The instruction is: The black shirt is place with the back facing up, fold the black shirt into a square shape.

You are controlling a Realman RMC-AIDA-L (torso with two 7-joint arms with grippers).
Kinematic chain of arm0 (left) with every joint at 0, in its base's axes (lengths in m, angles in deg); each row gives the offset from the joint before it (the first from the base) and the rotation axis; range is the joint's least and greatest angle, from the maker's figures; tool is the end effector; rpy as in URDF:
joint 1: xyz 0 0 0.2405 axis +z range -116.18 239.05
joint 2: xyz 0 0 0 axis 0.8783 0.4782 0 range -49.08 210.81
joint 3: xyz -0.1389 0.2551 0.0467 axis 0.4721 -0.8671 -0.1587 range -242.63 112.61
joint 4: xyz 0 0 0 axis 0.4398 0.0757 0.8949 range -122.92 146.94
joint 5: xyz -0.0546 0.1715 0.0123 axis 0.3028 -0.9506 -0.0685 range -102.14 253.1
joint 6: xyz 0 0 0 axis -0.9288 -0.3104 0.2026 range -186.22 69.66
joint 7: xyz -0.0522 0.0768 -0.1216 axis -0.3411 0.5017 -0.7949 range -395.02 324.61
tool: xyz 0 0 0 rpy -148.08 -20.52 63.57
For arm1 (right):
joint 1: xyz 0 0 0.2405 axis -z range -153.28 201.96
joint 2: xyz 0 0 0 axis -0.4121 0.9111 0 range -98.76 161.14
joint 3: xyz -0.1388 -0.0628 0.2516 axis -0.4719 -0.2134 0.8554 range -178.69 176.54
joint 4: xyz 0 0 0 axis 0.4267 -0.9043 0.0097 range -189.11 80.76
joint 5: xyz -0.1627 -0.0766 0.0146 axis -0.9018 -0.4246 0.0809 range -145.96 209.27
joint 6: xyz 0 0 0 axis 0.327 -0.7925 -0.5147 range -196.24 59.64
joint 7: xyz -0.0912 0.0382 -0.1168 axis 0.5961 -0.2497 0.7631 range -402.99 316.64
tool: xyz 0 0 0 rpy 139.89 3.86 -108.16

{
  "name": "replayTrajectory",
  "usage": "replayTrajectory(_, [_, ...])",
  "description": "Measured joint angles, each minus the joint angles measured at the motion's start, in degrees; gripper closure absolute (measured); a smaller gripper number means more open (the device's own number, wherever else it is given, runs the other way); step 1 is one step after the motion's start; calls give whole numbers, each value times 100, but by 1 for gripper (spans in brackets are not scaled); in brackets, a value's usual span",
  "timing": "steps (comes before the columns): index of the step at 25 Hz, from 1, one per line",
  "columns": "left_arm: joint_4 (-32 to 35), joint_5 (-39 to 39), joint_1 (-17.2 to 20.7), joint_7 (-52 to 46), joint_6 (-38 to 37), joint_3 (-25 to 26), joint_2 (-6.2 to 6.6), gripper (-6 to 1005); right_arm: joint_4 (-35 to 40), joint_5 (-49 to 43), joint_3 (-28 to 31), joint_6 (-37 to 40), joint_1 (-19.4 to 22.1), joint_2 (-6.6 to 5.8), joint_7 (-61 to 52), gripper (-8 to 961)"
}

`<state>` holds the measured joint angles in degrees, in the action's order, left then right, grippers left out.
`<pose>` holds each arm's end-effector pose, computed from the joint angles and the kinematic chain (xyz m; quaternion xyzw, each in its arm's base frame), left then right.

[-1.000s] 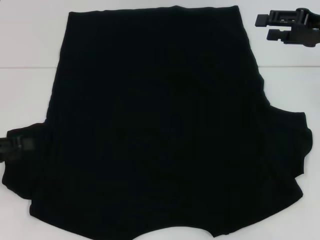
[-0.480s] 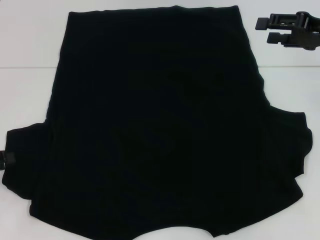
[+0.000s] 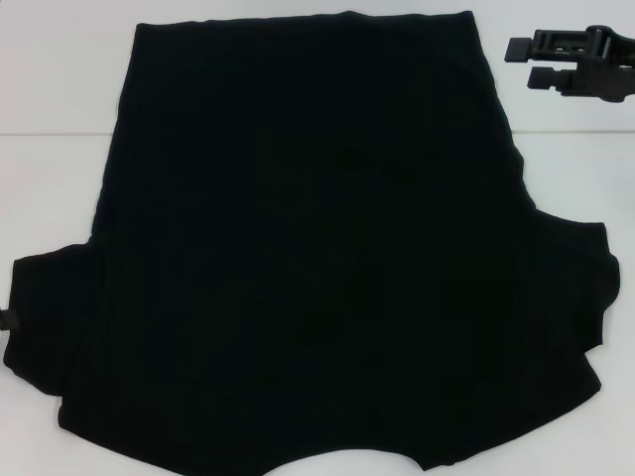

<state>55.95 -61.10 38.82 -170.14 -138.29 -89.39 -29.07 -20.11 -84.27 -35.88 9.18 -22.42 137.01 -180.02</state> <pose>-0.4091 0.3015 0.0787 -0.6569 -0.6890 -0.1534 0.2650 0.2227 0.4525 0.0801 -0.7681 0.5475 0.2937 0.1546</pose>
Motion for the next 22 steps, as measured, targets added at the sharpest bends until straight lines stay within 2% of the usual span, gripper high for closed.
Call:
replayTrajectory(7, [-98, -124, -24, -3, 48, -25, 1, 560, -5, 7, 0, 10, 1, 0, 0, 206])
replayTrajectory(13, [-122, -245, -112, -6, 44, -37, -50, 562, -6, 9, 0, 17, 2, 0, 0, 205])
replayTrajectory(22, [-72, -386, -156, -58, -27, -107, -105, 720, -6, 31, 4, 22, 35, 0, 0, 205])
